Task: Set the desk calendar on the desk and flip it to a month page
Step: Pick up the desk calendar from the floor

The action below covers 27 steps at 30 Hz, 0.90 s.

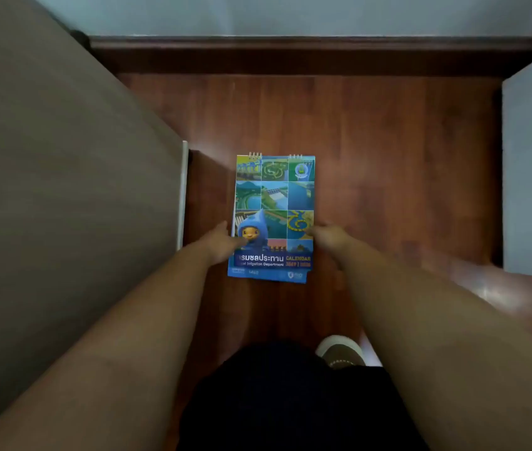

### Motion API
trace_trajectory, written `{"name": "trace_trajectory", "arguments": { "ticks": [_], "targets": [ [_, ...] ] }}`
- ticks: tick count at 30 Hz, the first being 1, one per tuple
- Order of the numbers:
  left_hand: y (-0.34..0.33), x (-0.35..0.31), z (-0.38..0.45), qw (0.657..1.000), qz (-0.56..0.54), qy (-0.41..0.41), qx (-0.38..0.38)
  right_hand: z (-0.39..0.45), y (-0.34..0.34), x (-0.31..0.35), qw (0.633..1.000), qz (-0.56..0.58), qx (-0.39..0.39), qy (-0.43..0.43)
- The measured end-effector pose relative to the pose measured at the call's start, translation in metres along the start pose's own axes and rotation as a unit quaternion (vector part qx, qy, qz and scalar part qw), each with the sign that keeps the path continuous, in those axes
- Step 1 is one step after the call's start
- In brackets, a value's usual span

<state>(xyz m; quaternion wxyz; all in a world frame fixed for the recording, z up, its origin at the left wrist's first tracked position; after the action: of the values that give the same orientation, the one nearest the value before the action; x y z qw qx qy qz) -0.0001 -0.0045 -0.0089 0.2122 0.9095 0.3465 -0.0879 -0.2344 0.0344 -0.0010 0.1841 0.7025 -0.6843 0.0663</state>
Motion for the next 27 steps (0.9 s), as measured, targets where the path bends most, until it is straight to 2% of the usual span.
{"name": "trace_trajectory", "arguments": {
  "ticks": [4, 6, 9, 12, 15, 19, 21, 27],
  "targets": [
    [-0.013, -0.011, -0.009, 0.997, -0.081, 0.003, 0.003, 0.011, -0.012, -0.014, 0.996, 0.065, 0.014, -0.053],
    [-0.019, -0.013, -0.014, 0.993, -0.114, 0.031, -0.004, 0.011, -0.015, -0.021, 0.996, 0.066, 0.015, -0.060],
    [-0.028, -0.018, -0.029, 0.983, -0.182, 0.026, -0.016, -0.002, -0.007, -0.028, 0.994, 0.067, 0.022, -0.079],
    [-0.032, -0.021, -0.061, 0.975, -0.222, -0.005, -0.011, -0.030, 0.010, -0.029, 0.995, 0.070, 0.056, -0.052],
    [-0.024, -0.025, -0.112, 0.976, -0.207, -0.048, -0.038, -0.077, 0.025, -0.028, 0.995, 0.041, 0.086, -0.010],
    [-0.006, -0.039, -0.204, 0.991, -0.095, -0.045, -0.088, -0.155, 0.050, -0.019, 0.996, -0.060, 0.054, 0.031],
    [0.004, -0.047, -0.248, 0.989, -0.085, -0.049, -0.108, -0.201, 0.064, -0.006, 0.992, -0.095, 0.047, 0.063],
    [0.051, -0.081, -0.351, 0.984, -0.097, -0.085, -0.124, -0.343, 0.099, 0.063, 0.989, -0.100, 0.020, 0.103]
  ]
}}
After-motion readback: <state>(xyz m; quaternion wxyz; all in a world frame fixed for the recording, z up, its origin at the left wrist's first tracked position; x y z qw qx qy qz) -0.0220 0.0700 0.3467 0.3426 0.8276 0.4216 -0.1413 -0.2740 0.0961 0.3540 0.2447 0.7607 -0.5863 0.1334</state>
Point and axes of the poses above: each hand's wrist, its own z-axis towards the middle knuckle, its own y-axis out of the back of the hand, x = y × z, the point moved 1 cm from there along z, towards the middle knuckle
